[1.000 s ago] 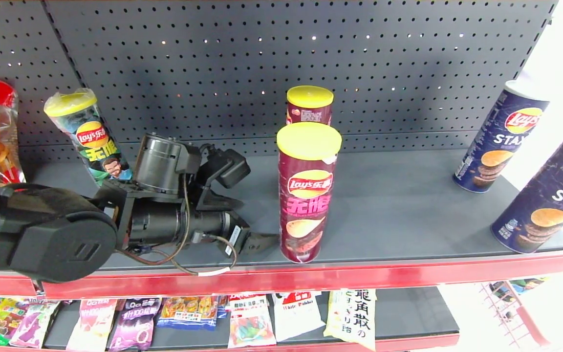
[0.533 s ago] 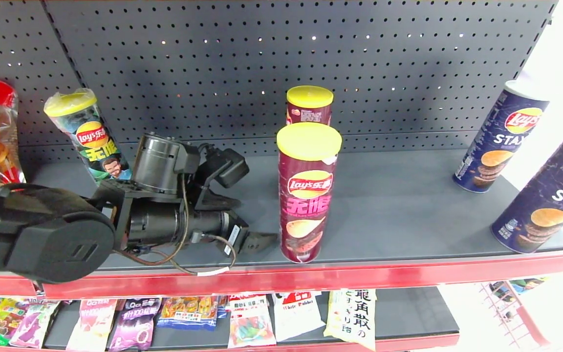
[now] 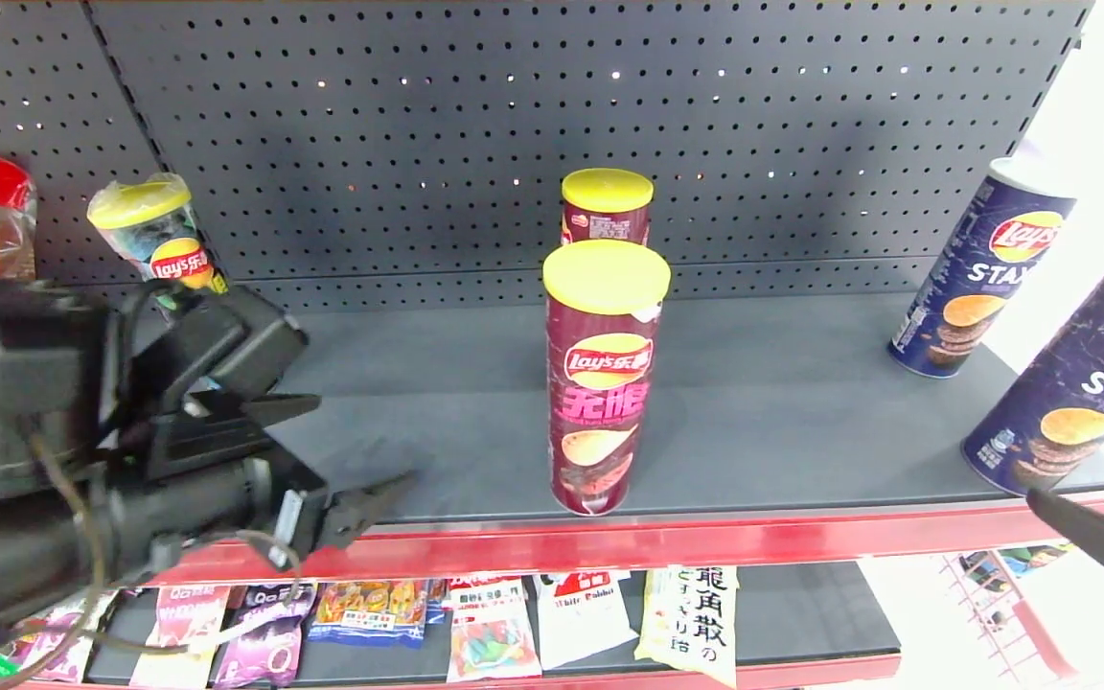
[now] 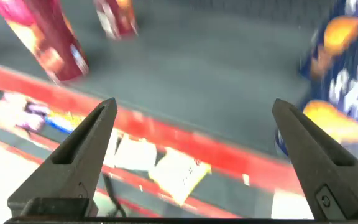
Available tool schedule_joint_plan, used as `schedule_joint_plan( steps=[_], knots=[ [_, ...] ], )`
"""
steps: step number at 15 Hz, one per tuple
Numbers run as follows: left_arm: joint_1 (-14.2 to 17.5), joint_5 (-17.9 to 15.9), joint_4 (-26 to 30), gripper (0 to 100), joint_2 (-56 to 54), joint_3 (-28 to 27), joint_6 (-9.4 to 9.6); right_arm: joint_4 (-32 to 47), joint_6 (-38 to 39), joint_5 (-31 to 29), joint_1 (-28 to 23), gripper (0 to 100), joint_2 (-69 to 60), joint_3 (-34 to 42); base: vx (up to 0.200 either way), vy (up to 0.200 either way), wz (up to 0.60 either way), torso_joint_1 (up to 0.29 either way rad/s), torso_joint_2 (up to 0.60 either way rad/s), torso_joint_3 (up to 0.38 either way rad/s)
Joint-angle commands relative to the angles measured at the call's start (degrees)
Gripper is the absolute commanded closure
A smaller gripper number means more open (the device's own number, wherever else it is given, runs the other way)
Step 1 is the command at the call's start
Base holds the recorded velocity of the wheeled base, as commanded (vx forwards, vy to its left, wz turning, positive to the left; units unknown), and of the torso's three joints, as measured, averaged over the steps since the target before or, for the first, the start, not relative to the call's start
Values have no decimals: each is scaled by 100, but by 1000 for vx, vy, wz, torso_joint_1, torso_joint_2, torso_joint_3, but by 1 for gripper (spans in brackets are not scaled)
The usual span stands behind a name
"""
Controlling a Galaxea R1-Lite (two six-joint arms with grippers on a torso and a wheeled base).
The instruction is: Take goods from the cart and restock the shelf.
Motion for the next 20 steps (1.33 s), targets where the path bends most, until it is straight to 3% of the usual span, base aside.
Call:
schedule_joint_plan(
  steps=[1,4,7,10,17,20],
  knots=[
    [-10,437,526,0,-2029,813,111,-28,-32,49,-105,0,-66,460,0,0,0,0,0,0],
    [333,569,562,0,-2416,866,76,-28,-94,-30,-554,0,198,319,0,0,0,0,0,0],
    [561,630,535,0,-2539,963,366,-63,-463,-12,-1072,0,224,442,0,0,0,0,0,0],
    [649,657,526,0,-2750,1130,366,-63,-586,-21,-1090,0,224,389,0,0,0,0,0,0],
    [675,648,526,0,-3075,1490,383,-63,-744,-30,-1160,0,145,416,-200,0,0,5,1,2],
    [675,648,518,0,-3136,1543,410,-63,-744,-30,-1169,0,136,425,0,0,0,0,0,0]
  ],
)
